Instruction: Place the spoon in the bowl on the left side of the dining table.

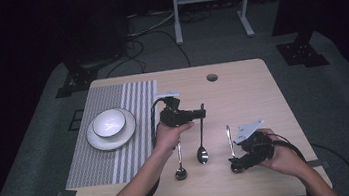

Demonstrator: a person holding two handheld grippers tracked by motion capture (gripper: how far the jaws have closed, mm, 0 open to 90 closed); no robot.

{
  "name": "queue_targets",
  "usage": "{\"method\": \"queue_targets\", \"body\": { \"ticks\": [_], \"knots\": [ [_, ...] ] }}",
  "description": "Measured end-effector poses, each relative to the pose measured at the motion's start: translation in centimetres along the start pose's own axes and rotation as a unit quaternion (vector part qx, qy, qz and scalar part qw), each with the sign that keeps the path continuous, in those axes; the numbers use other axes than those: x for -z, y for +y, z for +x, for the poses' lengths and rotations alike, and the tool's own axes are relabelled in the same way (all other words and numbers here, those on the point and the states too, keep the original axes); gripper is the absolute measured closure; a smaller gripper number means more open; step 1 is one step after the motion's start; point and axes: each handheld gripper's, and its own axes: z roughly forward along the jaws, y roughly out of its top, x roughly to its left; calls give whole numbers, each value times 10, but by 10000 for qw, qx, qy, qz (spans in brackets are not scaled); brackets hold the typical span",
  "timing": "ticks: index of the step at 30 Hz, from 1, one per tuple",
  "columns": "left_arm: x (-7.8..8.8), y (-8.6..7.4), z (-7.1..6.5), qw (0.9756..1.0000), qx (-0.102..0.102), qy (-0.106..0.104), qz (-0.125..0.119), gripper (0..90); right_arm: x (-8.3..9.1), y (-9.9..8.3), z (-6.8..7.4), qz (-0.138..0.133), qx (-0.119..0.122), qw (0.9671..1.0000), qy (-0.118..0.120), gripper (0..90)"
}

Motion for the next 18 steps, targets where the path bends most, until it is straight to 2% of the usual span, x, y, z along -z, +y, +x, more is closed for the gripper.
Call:
{"method": "queue_targets", "body": {
  "ticks": [4, 18],
  "knots": [
    [6, 5, 0, 10000, -44, 43, -43, 893, 5, -6, -4, -125, -191, 9997, -48, 309],
    [24, 17, 4, 9995, -168, 248, -141, 894, 11, -32, -15, -337, -613, 9974, -156, 301]
  ]
}}
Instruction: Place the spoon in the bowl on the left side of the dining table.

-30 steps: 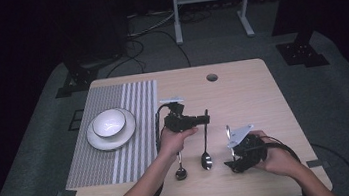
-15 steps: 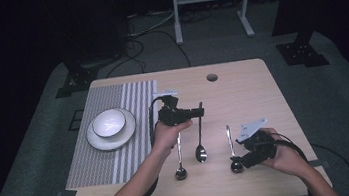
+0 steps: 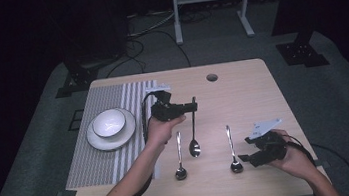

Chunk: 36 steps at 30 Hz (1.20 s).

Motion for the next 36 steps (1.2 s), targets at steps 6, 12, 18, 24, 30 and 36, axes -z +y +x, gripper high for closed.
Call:
{"method": "queue_targets", "body": {
  "ticks": [6, 12, 18, 24, 30, 36],
  "knots": [
    [20, 5, 11, 9997, 73, 163, -157, 893, 3, -7, -1, -31, -82, 10000, -43, 295],
    [41, 11, 19, 9989, 87, 345, -290, 893, 8, -12, -4, -185, -215, 9996, -90, 292],
    [58, 17, 28, 9977, 70, 538, -398, 893, 10, -16, -6, -332, -355, 9987, -119, 289],
    [74, 20, 37, 9959, 127, 748, -497, 893, 9, -18, -6, -304, -345, 9988, -140, 287],
    [92, 25, 46, 9935, 164, 929, -630, 893, 12, -19, -6, -311, -371, 9986, -193, 281],
    [109, 31, 53, 9908, 173, 1111, -748, 893, 16, -22, -9, -394, -453, 9980, -221, 281]
  ]
}}
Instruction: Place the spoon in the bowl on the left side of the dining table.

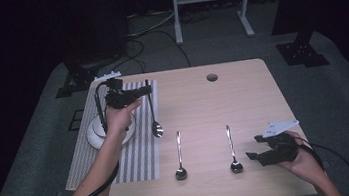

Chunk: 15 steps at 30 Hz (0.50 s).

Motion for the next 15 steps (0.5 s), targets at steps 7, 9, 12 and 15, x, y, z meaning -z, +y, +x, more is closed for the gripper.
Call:
{"method": "queue_targets", "body": {
  "ticks": [7, 9, 12, 15],
  "knots": [
    [17, 9, 13, 9996, 53, 227, -176, 893, 1, -2, -2, 51, -23, 10000, -20, 279],
    [22, 11, 17, 9993, 74, 277, -235, 893, 1, -2, -2, 54, -30, 10000, -25, 278],
    [29, 14, 21, 9989, 96, 360, -300, 893, 1, -2, -3, 40, -51, 10000, -13, 278],
    [36, 16, 26, 9982, 146, 436, -381, 893, 0, -3, -3, 46, -47, 10000, -11, 278]
  ]
}}
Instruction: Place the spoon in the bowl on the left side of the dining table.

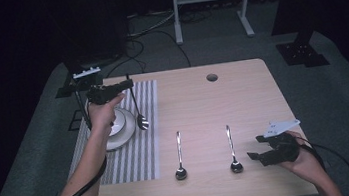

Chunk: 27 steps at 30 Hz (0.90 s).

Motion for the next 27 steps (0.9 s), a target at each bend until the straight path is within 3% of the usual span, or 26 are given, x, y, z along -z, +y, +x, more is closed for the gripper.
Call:
{"method": "queue_targets", "body": {
  "ticks": [14, 27],
  "knots": [
    [23, 7, 23, 9991, 126, 345, -200, 893, 3, 1, -1, -2, -4, 10000, -19, 278],
    [41, 11, 39, 9968, 221, 642, -410, 893, 3, 2, -1, -5, -11, 10000, -13, 278]
  ]
}}
